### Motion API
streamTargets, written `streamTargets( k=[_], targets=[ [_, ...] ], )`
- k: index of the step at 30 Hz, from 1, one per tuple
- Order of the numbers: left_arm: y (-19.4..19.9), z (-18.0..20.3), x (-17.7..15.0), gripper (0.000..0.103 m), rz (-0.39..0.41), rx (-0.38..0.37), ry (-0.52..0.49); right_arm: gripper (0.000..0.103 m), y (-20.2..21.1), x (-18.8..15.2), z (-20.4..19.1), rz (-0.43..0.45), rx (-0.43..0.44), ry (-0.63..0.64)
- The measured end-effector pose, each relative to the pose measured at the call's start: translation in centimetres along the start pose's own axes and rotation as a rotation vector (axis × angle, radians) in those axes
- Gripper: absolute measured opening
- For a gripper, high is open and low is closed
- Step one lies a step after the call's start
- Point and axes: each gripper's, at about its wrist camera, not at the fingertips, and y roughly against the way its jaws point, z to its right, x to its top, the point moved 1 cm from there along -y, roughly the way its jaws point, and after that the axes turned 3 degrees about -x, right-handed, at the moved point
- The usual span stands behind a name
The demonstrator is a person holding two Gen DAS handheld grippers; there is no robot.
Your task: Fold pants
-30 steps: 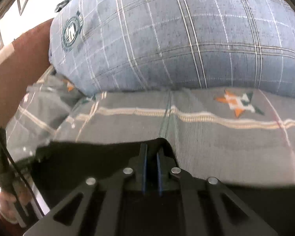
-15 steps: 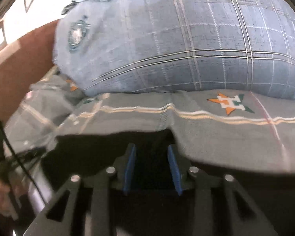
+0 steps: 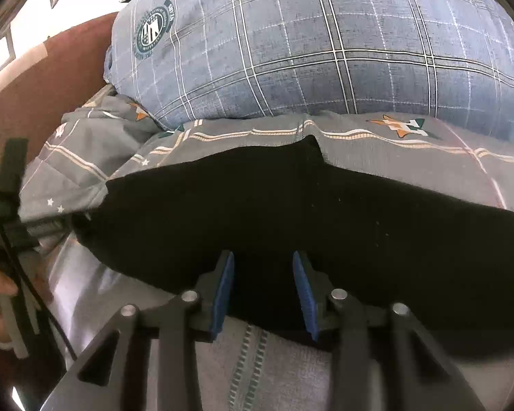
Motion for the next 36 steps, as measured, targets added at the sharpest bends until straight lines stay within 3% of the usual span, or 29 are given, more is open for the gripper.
streamTargets(
  k=[10, 17, 21, 27, 33, 36],
  targets=[
    [2.3, 1.6, 0.8, 0.076, 0.029, -0.021, -0.015, 0.053, 4.8, 0.0, 3.4, 0.067, -0.022, -0.078],
    [3.1, 5.4, 1.2, 0.076, 0.03, -0.108, -0.057, 0.056, 7.8, -1.4, 7.2, 0.082, -0.095, -0.145],
    [2.7, 8.4, 1.3, 0.081, 0.0, -0.198, -0.091, 0.061, 9.7, -3.1, 10.7, 0.081, -0.147, -0.232],
    [0.7, 14.9, 1.7, 0.084, -0.104, -0.298, -0.19, 0.061, 11.8, -6.3, 15.5, 0.056, -0.184, -0.41],
    [-0.6, 23.6, 2.2, 0.084, -0.155, -0.396, -0.385, 0.062, 12.3, -8.4, 20.4, 0.047, -0.207, -0.638],
    [-1.3, 27.8, 2.4, 0.084, -0.182, -0.435, -0.483, 0.063, 13.5, -8.6, 21.9, 0.105, -0.24, -0.679]
  ],
)
